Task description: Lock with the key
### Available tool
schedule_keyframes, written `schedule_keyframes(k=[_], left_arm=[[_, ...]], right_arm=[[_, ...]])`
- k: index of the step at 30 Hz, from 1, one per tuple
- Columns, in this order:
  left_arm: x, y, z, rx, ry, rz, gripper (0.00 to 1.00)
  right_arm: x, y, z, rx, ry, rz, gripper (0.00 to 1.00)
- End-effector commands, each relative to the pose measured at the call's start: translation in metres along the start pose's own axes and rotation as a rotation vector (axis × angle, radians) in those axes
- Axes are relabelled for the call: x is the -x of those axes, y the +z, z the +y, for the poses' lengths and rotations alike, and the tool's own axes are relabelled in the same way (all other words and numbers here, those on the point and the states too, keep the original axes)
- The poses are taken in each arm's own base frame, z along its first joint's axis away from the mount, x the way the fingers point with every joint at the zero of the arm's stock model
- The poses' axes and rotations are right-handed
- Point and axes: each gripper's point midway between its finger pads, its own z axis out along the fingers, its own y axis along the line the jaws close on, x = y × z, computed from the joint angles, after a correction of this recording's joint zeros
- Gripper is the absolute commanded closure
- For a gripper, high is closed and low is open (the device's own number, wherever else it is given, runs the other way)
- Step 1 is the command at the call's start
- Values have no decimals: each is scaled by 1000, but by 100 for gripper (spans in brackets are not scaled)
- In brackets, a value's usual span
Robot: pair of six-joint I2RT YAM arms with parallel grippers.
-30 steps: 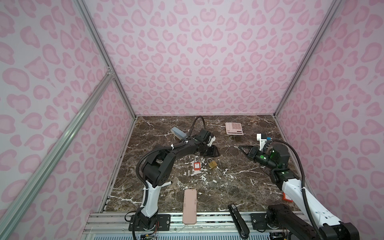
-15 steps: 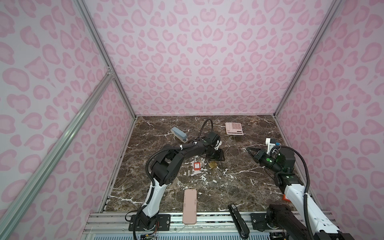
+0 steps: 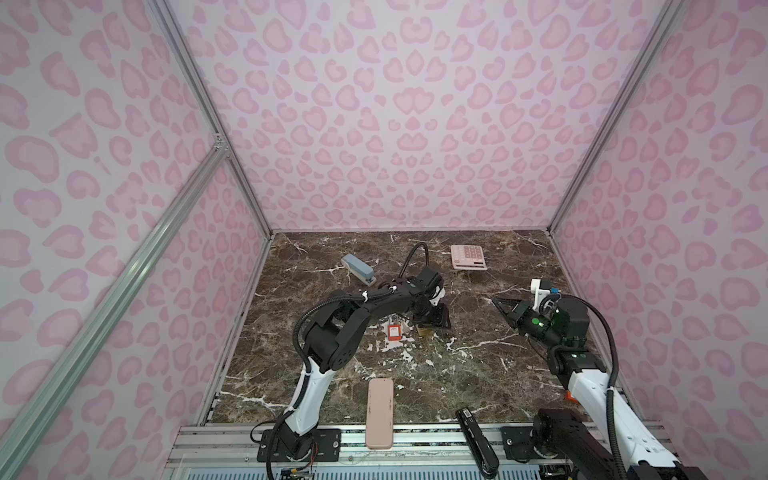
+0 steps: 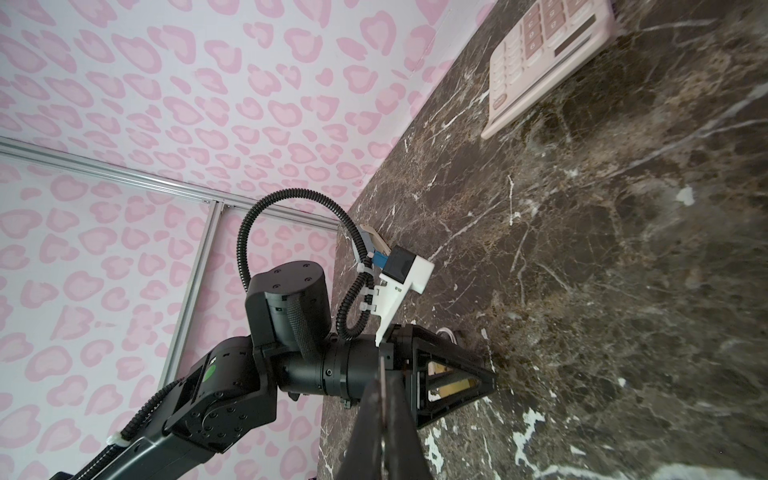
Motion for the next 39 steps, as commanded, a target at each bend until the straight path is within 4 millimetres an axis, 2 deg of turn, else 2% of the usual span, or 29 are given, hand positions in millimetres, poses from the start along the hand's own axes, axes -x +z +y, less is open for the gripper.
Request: schedule_keyframes(k=[1, 14, 17, 23, 27, 32, 36, 39], left_arm=[[-6, -4, -1, 3, 3, 18, 49], [-6, -11, -4, 9, 10, 0, 49], [-4, -16, -12, -17, 19, -14, 50], [10, -37, -30, -49, 41, -87, 49], [14, -53, -31, -31, 46, -130, 49], [10, -77, -36, -65, 28, -192, 49], [3, -93, -32, -55, 14, -238, 49], [-8, -97, -23, -41, 3, -237, 48]], right_arm=[[1, 0, 0, 9, -5, -8, 100], [0, 1, -4, 2, 4, -9, 100], [0, 1, -5, 0, 7, -11, 100], [-5, 3, -19, -26, 40, -13, 100], [-17, 9, -30, -70, 47, 10, 100], [-40, 24, -36, -142, 3, 37, 100], [-61, 37, -51, -217, -20, 63, 100], [-72, 45, -61, -249, -19, 68, 100]])
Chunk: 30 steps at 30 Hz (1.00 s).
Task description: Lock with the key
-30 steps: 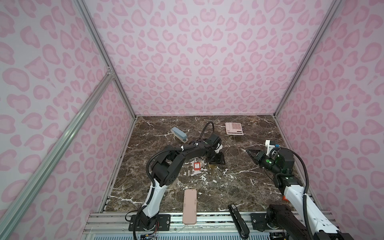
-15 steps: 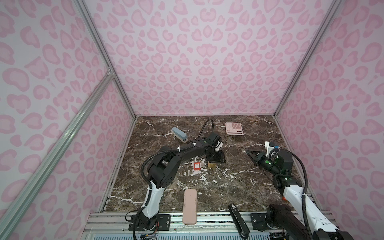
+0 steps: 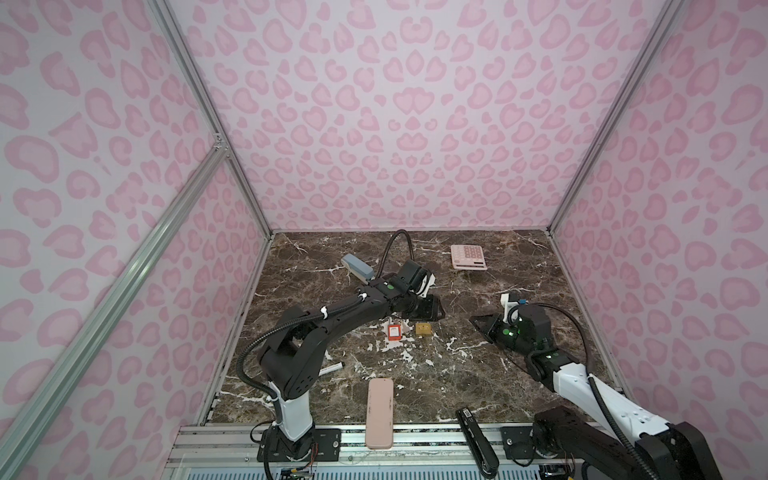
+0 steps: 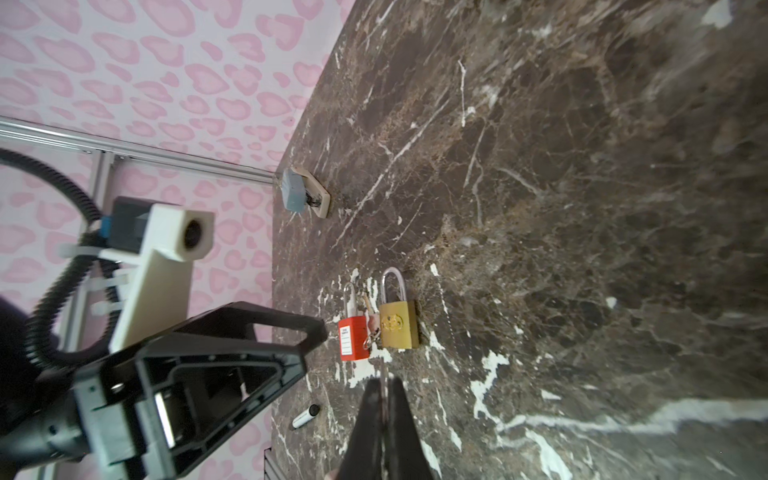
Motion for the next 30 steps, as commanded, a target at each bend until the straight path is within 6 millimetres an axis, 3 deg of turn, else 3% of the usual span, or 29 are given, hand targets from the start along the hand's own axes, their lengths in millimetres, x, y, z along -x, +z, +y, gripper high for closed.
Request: schedule_keyframes(k=[1, 14, 30], left_arm=[[0, -9, 3, 10, -1, -39, 48], [-24, -25, 22, 41, -13, -40, 48], [-39, -31, 26, 25, -36, -52, 48]], right_arm=[[3, 8, -11, -46, 4, -67, 100], [-16, 61, -11, -69, 2, -35, 100], [-27, 97, -27, -112, 17, -42, 98]])
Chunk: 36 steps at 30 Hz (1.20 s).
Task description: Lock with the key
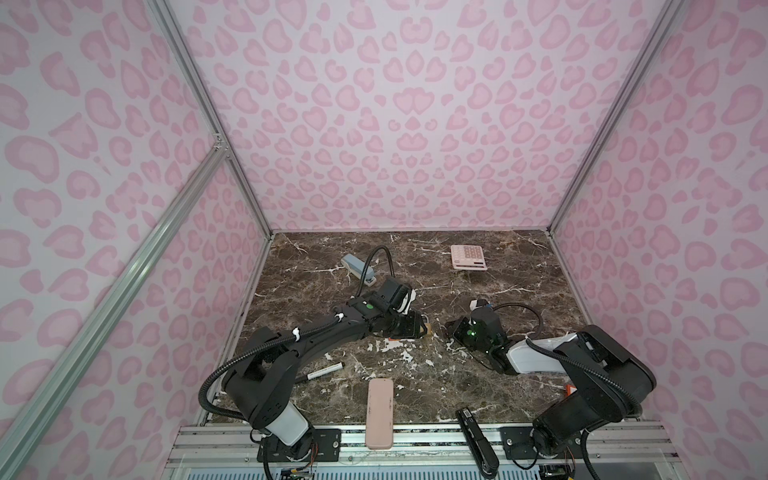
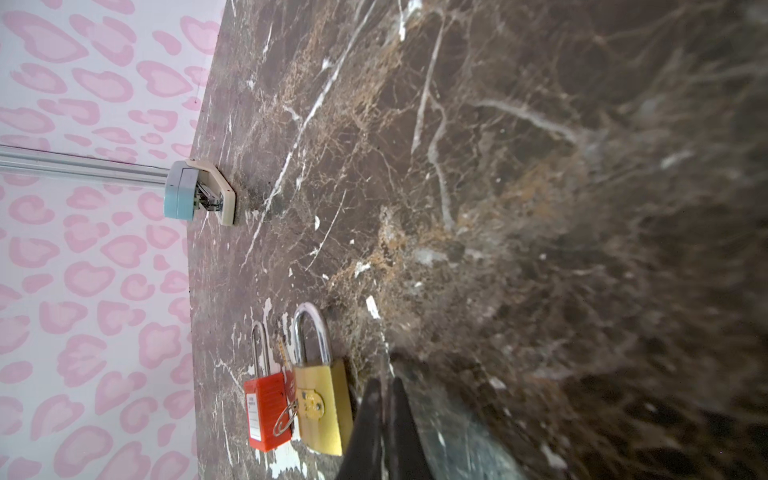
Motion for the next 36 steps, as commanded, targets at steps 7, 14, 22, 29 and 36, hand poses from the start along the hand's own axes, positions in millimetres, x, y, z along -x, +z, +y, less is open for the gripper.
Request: schedule_keyframes(k=[7, 14, 22, 29, 36], left_arm=[[11, -4, -10, -31, 13, -46, 48], [12, -5, -10, -29, 14, -51, 48], [7, -9, -6, -16, 13, -52, 48], [7, -9, -5, -14, 10, -55, 48], [6, -9, -4, -13, 7, -53, 48]], right_arm=[[-3, -4, 0, -53, -2, -23, 41], [-8, -12, 3, -72, -43, 5, 38], [-1, -10, 5, -31, -30, 50, 38], [-18, -3, 14, 66, -1, 129, 42], [-27, 6, 23, 126, 37, 175, 46]])
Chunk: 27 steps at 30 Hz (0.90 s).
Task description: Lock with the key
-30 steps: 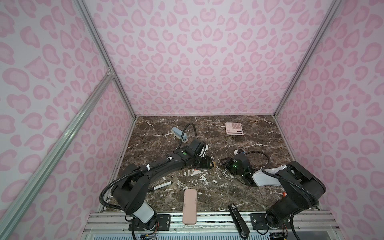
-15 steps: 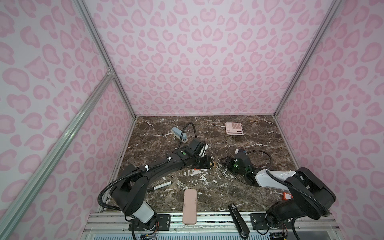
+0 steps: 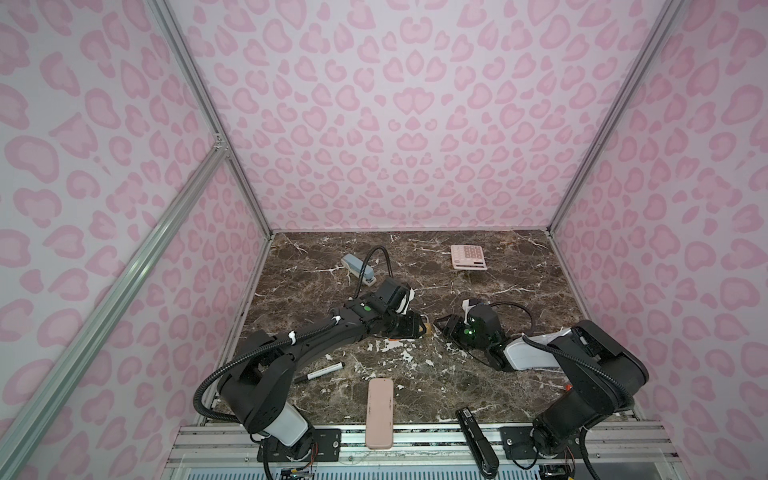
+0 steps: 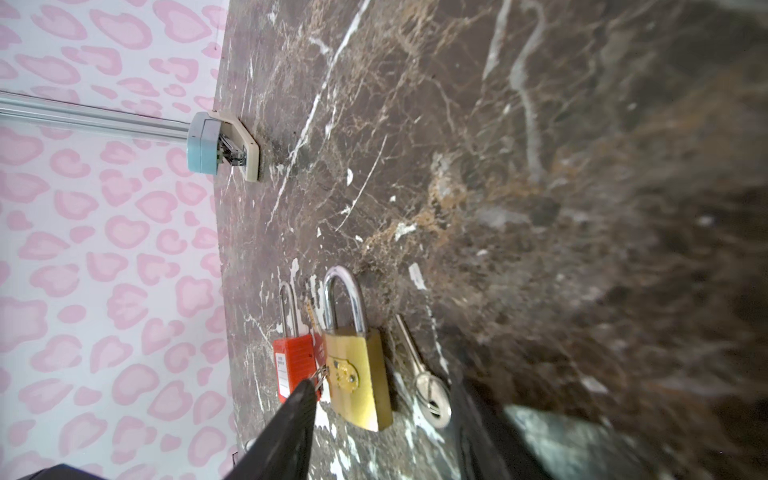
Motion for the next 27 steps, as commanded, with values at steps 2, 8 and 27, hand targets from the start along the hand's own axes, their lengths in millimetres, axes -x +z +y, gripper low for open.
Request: schedule_keyframes(k=[2, 8, 27], left_arm=[[3, -3, -3, -11, 3, -21, 48], [3, -3, -4, -13, 4, -19, 48], [4, -5, -24, -44, 15, -20, 48]], right_arm=[[-6, 2, 4, 29, 22, 27, 46], [-2, -2, 4, 15, 12, 6, 45], [70, -139, -58, -554, 146, -483, 41]])
